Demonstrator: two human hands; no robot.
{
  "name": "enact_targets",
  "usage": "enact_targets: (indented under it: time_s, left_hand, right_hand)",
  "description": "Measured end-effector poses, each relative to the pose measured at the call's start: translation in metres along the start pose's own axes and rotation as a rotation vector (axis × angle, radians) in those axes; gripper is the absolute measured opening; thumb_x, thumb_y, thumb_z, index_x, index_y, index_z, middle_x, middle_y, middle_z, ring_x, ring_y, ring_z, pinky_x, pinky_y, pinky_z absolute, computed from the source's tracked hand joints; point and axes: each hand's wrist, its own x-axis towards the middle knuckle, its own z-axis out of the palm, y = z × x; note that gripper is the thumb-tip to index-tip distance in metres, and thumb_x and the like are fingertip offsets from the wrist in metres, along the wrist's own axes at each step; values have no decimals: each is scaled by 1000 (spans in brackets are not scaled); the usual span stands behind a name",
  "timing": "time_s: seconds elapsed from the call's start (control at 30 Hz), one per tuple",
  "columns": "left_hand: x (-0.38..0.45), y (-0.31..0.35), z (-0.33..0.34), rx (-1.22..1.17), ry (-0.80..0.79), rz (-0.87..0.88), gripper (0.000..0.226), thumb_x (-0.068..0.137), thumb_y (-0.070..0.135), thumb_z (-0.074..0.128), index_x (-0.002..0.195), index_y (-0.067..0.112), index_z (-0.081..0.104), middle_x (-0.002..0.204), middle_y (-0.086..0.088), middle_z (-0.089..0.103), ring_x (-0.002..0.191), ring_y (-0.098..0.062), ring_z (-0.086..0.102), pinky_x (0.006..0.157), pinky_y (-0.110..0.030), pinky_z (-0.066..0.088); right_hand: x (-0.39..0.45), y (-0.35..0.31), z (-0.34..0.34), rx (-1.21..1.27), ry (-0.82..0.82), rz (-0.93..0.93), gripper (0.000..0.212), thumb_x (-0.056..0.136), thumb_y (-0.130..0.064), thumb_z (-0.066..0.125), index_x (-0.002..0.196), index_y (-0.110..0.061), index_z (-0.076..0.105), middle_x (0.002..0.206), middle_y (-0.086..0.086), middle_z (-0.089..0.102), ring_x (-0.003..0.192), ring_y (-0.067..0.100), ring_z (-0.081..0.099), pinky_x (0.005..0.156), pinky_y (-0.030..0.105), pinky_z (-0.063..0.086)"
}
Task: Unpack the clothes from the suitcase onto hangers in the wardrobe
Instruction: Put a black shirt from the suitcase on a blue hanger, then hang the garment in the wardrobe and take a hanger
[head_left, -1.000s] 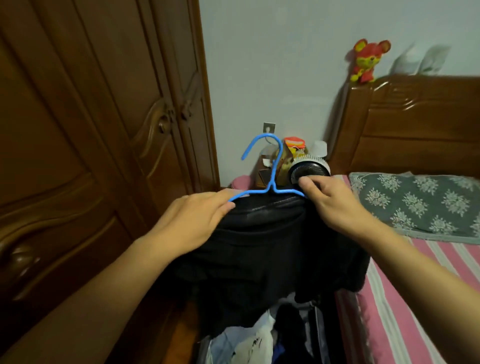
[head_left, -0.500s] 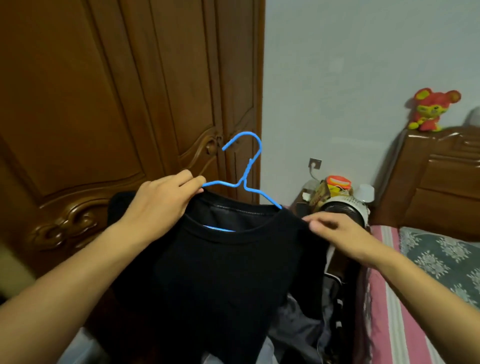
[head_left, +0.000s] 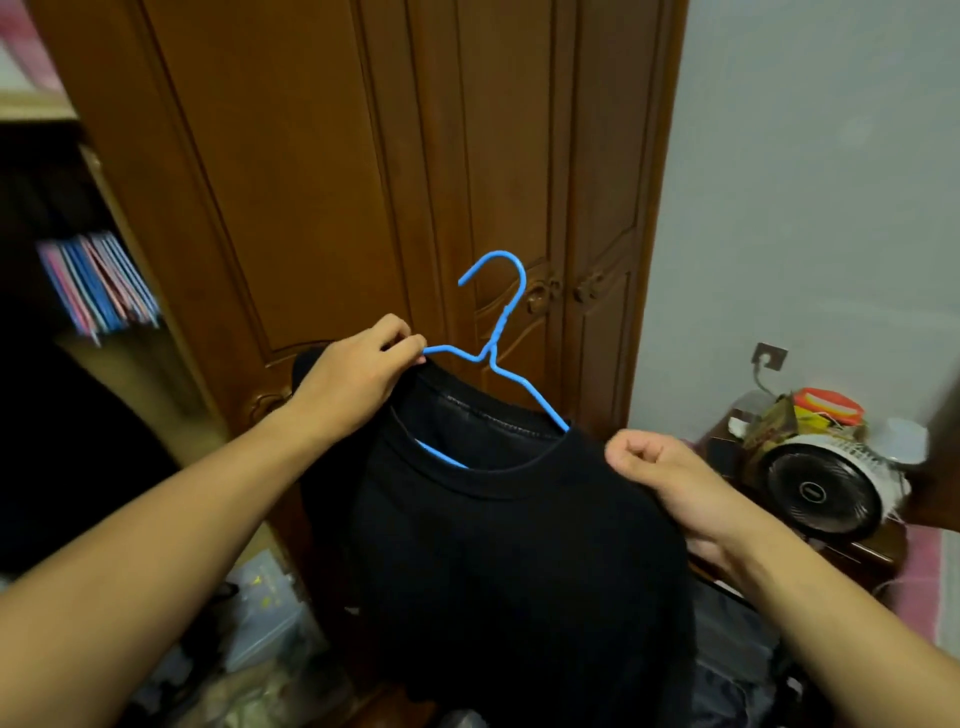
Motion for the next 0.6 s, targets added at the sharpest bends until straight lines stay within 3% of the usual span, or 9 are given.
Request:
enact_targets:
  time_s: [0.1, 0.17, 0.23, 0.33, 0.37, 0.43, 0.5, 0.6]
  left_hand:
    - [-7, -6, -7, 125, -67, 38, 21, 105, 24, 46, 116, 10, 58, 100, -9, 56, 70, -27, 58, 43, -35, 44]
    - [-4, -4, -10, 204, -75, 16, 16, 103, 20, 54, 115, 11, 57, 94, -7, 53, 66, -27, 55, 41, -35, 38]
    - [5, 2, -15, 224, -27, -53, 16, 104, 23, 52, 111, 11, 59, 88, -7, 52, 64, -28, 55, 40, -32, 33]
    - [15, 8, -22, 192, 82, -159, 26, 106, 31, 41, 104, 14, 60, 83, -5, 54, 64, -29, 57, 42, -31, 31]
    - [16, 9, -23, 183, 102, -186, 29, 107, 33, 38, 104, 14, 60, 82, -4, 54, 65, -28, 57, 43, -32, 34]
    - [19, 9, -23, 173, 118, -238, 30, 109, 34, 37, 103, 15, 59, 80, -4, 55, 65, -29, 57, 45, -33, 35]
    - [21, 11, -24, 151, 124, -267, 27, 106, 35, 41, 102, 15, 60, 79, -3, 55, 64, -30, 58, 46, -32, 34]
    - [21, 20, -24, 64, 114, -266, 28, 104, 36, 43, 105, 16, 63, 81, -2, 57, 66, -30, 59, 47, -36, 44]
  right_hand:
    - [6, -12, -12, -798, 439, -540, 25, 101, -18, 56, 78, -27, 61, 80, -9, 60, 77, 2, 56, 74, 14, 40]
    - [5, -20, -18, -1077, 412, -804, 16, 101, -27, 52, 89, -23, 62, 85, -8, 54, 78, 5, 51, 73, 15, 38]
    - [3, -23, -22, -1185, 316, -752, 27, 101, -43, 46, 104, -21, 62, 97, -9, 52, 87, 7, 51, 74, 19, 39]
    - [12, -19, -39, -1146, 297, -376, 54, 98, -53, 47, 146, -28, 39, 134, -7, 48, 121, 12, 48, 97, 29, 41]
    - [14, -16, -47, -1124, 251, -241, 62, 98, -51, 50, 152, -31, 28, 143, -6, 47, 129, 15, 48, 103, 33, 42]
    - [15, -11, -60, -1070, 192, -70, 61, 99, -48, 48, 152, -37, 20, 143, 1, 54, 125, 24, 56, 99, 39, 48]
    - [14, -9, -68, -1171, 293, -18, 54, 100, -48, 44, 149, -34, 24, 131, 8, 63, 113, 28, 61, 90, 42, 52]
    - [15, -21, -53, -1299, 415, -249, 67, 97, -53, 52, 153, -27, 26, 133, -1, 50, 123, 18, 46, 101, 38, 45]
